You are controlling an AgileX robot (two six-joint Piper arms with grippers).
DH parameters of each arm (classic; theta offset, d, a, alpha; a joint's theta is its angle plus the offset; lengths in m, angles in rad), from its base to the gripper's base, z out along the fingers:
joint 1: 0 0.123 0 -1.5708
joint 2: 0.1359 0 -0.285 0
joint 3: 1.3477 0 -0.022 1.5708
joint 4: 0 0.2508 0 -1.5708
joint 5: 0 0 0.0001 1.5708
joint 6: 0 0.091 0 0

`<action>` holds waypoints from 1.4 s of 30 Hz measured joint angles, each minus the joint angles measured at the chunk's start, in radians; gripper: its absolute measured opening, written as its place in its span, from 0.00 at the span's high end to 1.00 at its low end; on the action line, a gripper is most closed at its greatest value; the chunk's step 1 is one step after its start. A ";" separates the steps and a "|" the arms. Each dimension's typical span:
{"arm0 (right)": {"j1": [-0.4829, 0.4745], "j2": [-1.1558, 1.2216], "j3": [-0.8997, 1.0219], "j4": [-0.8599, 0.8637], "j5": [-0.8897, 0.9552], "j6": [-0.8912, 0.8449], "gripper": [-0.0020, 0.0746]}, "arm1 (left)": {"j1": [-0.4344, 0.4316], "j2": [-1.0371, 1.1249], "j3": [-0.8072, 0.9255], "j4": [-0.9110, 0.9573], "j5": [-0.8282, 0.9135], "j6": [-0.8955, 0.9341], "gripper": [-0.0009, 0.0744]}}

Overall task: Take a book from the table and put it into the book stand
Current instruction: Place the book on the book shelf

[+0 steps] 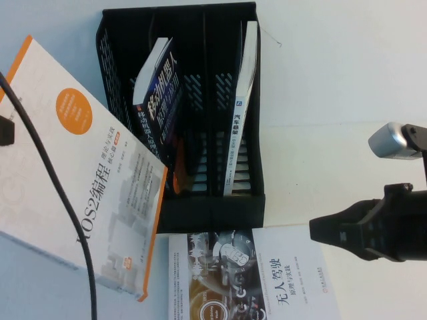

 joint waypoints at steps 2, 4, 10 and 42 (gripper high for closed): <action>0.000 0.000 0.000 0.000 0.002 0.000 0.97 | 0.000 0.034 -0.025 0.010 0.000 0.000 0.85; 0.000 0.000 0.000 -0.001 0.002 0.000 0.97 | 0.000 0.050 -0.057 0.023 0.000 0.000 0.85; 0.000 0.000 0.000 -0.001 0.004 -0.002 0.97 | 0.000 0.062 -0.172 0.042 0.000 0.004 0.85; 0.000 0.000 0.000 0.007 0.133 0.013 0.97 | 0.000 0.529 -0.537 -0.021 -0.059 0.007 0.85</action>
